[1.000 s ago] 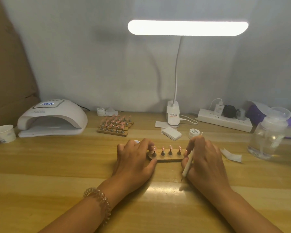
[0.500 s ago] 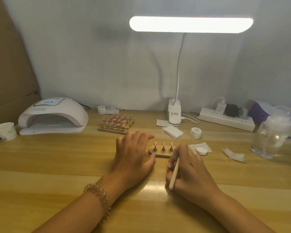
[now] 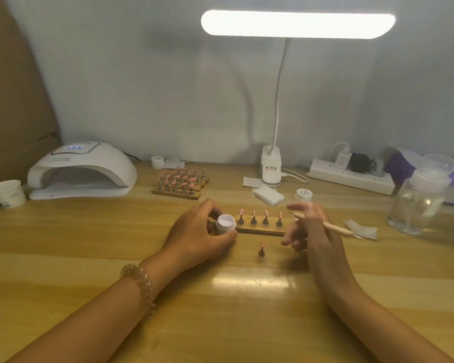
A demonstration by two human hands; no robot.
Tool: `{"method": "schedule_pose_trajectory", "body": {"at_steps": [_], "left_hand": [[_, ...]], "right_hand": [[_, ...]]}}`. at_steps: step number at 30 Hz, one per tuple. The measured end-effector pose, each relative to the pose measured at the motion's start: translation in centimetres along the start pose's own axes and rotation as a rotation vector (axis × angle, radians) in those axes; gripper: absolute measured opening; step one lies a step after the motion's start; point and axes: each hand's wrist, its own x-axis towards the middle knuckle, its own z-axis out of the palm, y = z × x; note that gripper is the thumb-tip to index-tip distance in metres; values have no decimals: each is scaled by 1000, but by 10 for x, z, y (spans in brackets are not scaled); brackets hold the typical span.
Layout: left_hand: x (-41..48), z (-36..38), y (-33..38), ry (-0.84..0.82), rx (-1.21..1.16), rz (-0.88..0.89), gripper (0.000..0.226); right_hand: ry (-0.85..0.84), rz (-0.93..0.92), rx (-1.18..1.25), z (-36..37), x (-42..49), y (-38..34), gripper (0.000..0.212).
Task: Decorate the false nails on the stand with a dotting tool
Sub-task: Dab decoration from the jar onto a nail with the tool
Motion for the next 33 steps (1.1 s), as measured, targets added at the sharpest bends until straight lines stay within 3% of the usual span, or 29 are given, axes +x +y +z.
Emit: {"method": "schedule_pose_trajectory", "body": {"at_steps": [4, 10, 21, 33], "left_hand": [[-13, 5, 18, -135, 129, 280, 33], [-19, 4, 23, -110, 219, 408, 35], [-18, 6, 22, -50, 267, 468, 35], [-18, 6, 22, -45, 273, 468, 36]], "right_hand": [[20, 107, 208, 3, -4, -5, 19], [-149, 86, 195, 12, -12, -7, 21], [-223, 69, 45, 17, -14, -8, 22], [-184, 86, 99, 16, -13, -9, 24]]}}
